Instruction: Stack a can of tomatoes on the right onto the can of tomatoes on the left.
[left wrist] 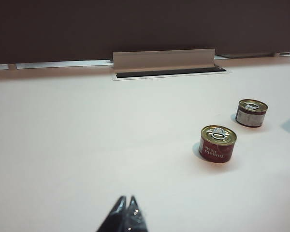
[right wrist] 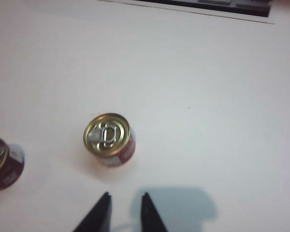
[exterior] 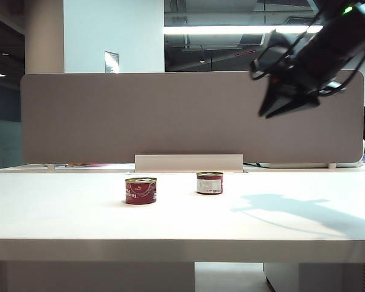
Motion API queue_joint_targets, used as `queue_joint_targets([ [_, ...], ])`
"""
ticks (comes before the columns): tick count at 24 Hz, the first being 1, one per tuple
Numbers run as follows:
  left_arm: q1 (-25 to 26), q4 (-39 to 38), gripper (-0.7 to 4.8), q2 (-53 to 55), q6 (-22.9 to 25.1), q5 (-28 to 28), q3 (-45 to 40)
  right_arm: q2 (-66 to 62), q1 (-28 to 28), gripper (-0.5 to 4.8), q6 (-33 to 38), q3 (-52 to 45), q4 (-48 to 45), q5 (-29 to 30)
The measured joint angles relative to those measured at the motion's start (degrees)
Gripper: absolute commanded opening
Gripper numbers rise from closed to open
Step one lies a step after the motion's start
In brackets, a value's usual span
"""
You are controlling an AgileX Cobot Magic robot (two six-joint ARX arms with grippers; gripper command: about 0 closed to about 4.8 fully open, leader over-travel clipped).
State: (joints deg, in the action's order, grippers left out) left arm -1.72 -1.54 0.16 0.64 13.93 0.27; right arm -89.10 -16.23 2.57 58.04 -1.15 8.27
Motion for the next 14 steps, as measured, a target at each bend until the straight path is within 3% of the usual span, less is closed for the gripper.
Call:
queue_joint_targets([
  [4, 0.0, 0.0, -0.06, 0.0, 0.0, 0.0, 0.0, -6.1, -0.9, 2.18, 0.0, 6.1, 2.4, 0.5],
  [7, 0.0, 0.0, -0.06, 0.0, 0.0, -0.3, 0.0, -10.6, -1.8, 3.44, -0.1, 11.3, 5.5, 0.6],
  [9, 0.0, 0.0, -0.06, 0.0, 0.0, -0.3, 0.0, -13.4, -2.5, 4.58, -0.5, 14.7, 7.6, 0.4],
  [14, 0.0, -0.3, -0.06, 0.0, 0.0, -0.7, 0.0, -21.1, -5.4, 4.79, -2.9, 23.9, 13.2, 0.1],
])
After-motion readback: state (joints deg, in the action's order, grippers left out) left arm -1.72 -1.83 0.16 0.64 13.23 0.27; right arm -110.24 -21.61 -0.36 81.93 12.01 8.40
